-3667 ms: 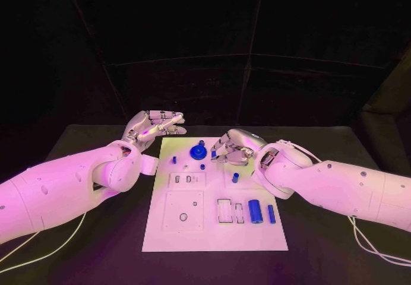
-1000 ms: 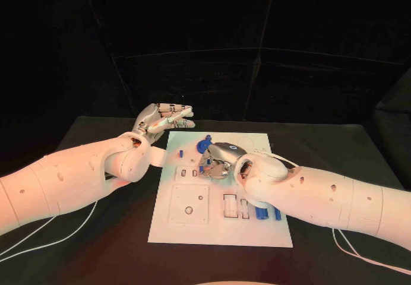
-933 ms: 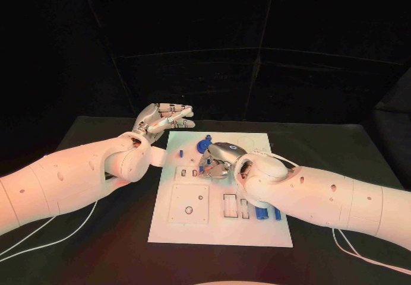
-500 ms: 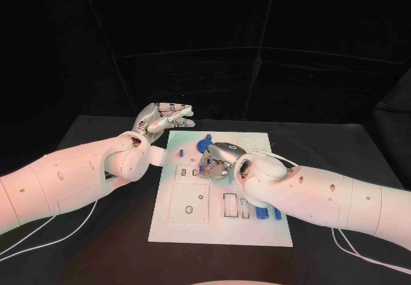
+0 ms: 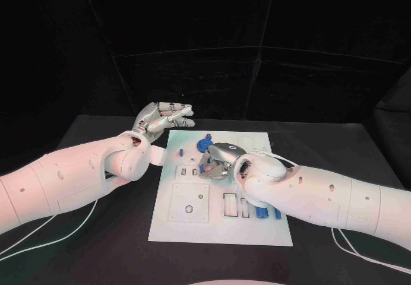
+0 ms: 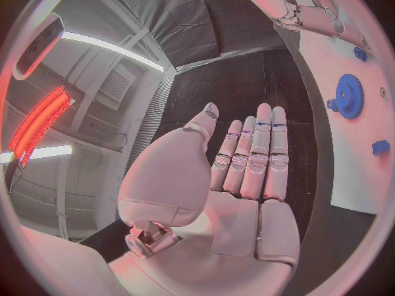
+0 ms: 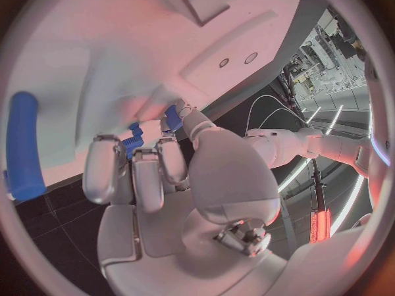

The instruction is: Assemble the parts on the task board

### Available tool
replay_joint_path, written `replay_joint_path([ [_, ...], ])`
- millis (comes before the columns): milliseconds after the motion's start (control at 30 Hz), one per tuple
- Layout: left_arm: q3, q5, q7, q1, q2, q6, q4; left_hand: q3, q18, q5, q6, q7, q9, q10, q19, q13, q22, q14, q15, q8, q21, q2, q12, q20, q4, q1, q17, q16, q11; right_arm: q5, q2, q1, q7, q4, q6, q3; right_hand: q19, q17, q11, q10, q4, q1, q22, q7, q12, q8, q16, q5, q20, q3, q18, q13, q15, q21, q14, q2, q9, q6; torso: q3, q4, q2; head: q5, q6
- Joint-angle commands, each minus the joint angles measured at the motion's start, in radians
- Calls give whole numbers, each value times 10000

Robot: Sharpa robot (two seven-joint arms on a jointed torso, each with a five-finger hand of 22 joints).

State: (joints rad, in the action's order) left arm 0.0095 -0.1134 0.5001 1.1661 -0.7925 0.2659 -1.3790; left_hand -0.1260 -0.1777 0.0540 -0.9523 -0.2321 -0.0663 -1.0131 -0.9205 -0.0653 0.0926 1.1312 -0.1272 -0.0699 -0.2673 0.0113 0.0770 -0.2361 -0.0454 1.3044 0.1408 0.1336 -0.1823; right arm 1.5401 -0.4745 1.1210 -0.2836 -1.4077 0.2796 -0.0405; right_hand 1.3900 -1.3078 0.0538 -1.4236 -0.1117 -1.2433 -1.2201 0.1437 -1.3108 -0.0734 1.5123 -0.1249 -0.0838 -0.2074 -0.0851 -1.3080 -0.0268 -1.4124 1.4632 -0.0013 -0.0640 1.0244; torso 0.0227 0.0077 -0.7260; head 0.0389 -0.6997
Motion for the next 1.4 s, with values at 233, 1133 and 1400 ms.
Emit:
replay_joint_path([
  [233,10,19,27,15,19,-107,4,17,-62,19,-51,7,3,-33,21,7,-13,-18,1,23,44,82,-25,-25,62,21,12,-33,41,83,13,-16,-220,29,-2,-30,-25,-888,69,94,107,142,29,61,87,90,-56,112,-76,236,113,-265,118,47,733,-162,-16,-287,1,1,2,-19,-3],
  [1133,9,-175,-191,14,-17,-96,79,-12,-82,24,-198,106,-12,-243,-239,-12,8,382,125,-23,-80,106,48,68,101,-4,154,114,143,-997,-955,9,2327,-1212,2722,-12,-77,-910,303,532,593,107,143,302,578,1,-62,-144,-277,1584,91,271,325,115,727,-476,-47,-1541,-6,-23,19,-37,9],
  [1400,11,-1550,-1924,26,-209,-200,42,-40,-78,66,-1283,753,-149,-2168,-2463,-335,621,3253,1071,-369,-1491,104,737,1015,-106,-348,1596,2178,956,-3384,-2333,649,3717,-2046,2427,14,-341,-933,138,442,471,-406,625,115,436,-414,-65,-303,-191,1600,-13,196,204,351,723,-100,-167,-829,-21,-2,97,-84,20],
])
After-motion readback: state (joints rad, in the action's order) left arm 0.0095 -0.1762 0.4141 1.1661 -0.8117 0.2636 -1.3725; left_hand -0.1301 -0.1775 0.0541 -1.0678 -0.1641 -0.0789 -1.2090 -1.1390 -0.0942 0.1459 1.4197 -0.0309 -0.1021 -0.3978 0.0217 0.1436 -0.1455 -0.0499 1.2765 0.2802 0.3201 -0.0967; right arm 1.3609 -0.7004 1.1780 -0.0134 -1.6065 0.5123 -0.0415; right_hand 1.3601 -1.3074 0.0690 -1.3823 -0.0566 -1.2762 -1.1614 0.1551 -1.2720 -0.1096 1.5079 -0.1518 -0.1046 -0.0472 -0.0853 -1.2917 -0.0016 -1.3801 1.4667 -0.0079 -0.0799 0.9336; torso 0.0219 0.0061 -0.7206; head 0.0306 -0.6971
